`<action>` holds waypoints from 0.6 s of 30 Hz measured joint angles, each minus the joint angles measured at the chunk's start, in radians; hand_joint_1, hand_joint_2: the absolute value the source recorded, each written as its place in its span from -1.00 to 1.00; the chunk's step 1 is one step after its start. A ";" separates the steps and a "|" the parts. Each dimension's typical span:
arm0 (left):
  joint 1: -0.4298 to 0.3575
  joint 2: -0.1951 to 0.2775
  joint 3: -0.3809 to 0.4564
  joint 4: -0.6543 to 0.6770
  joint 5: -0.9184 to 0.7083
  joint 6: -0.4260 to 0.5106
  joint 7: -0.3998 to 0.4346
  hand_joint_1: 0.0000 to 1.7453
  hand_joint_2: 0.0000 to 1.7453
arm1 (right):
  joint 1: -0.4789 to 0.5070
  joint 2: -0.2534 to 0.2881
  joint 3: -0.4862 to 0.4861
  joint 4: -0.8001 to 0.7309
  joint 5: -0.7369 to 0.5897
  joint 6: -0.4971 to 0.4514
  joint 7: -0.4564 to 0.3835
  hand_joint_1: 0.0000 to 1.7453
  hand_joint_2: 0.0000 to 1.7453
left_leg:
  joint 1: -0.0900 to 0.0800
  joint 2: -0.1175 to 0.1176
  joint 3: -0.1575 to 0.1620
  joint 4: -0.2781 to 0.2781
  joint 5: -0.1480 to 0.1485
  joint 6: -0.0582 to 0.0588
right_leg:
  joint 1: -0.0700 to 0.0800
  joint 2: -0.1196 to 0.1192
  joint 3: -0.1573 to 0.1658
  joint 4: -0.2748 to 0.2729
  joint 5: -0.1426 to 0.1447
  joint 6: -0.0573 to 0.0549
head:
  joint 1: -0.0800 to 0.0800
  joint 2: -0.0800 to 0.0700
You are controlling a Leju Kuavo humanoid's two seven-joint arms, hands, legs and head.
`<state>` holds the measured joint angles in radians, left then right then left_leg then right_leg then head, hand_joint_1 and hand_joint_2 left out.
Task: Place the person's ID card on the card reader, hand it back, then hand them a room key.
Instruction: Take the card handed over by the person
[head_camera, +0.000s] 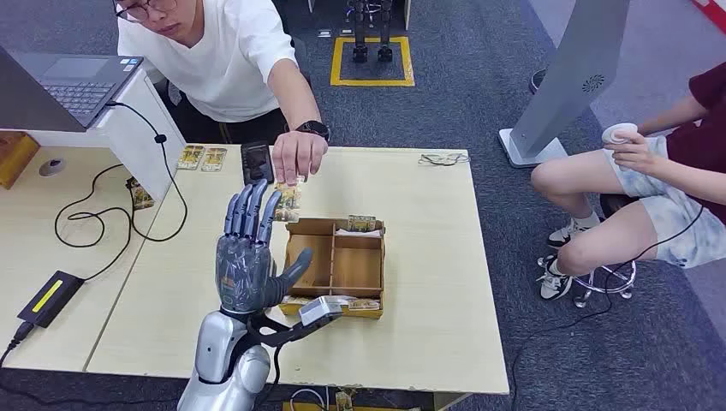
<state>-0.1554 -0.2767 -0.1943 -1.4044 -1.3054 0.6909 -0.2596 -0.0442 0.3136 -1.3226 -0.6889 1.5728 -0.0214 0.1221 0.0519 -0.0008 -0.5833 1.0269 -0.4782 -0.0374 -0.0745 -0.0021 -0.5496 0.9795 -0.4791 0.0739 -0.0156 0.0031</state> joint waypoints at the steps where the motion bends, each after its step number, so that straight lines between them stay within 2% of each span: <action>1: -0.002 -0.002 0.008 0.000 -0.007 0.000 -0.006 -1.00 1.00 | 0.001 0.000 0.002 0.000 0.000 -0.001 0.001 -1.00 1.00 | 0.000 0.000 0.000 0.000 0.000 0.000 | 0.000 0.000 0.000 0.000 0.000 0.000 | 0.000 0.000; 4: -0.013 -0.007 0.038 0.000 -0.050 0.001 -0.011 -1.00 1.00 | 0.005 0.000 0.011 -0.002 0.000 -0.002 0.003 -1.00 1.00 | 0.000 0.000 0.000 0.000 0.000 0.000 | 0.000 0.000 0.000 0.000 0.000 0.000 | -0.001 0.000; 9: -0.033 -0.008 0.050 -0.011 -0.171 0.001 0.054 -1.00 1.00 | 0.011 0.000 0.032 -0.003 0.000 0.000 -0.006 -1.00 1.00 | 0.000 0.000 0.000 0.000 0.000 0.000 | 0.000 0.000 0.000 0.000 0.000 0.000 | -0.001 0.000; 18: -0.053 -0.009 0.050 -0.023 -0.191 0.001 0.064 -1.00 1.00 | 0.012 0.000 0.048 -0.003 0.000 0.000 -0.008 -1.00 1.00 | 0.000 0.000 0.000 0.000 0.000 0.000 | 0.000 0.000 0.000 0.000 0.000 0.000 | -0.001 0.000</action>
<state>-0.2080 -0.2860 -0.1438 -1.4274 -1.4969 0.6920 -0.1960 -0.0320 0.3136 -1.2747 -0.6916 1.5728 -0.0210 0.1141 0.0519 -0.0006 -0.5832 1.0269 -0.4782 -0.0374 -0.0745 -0.0018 -0.5497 0.9795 -0.4791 0.0738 -0.0168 0.0031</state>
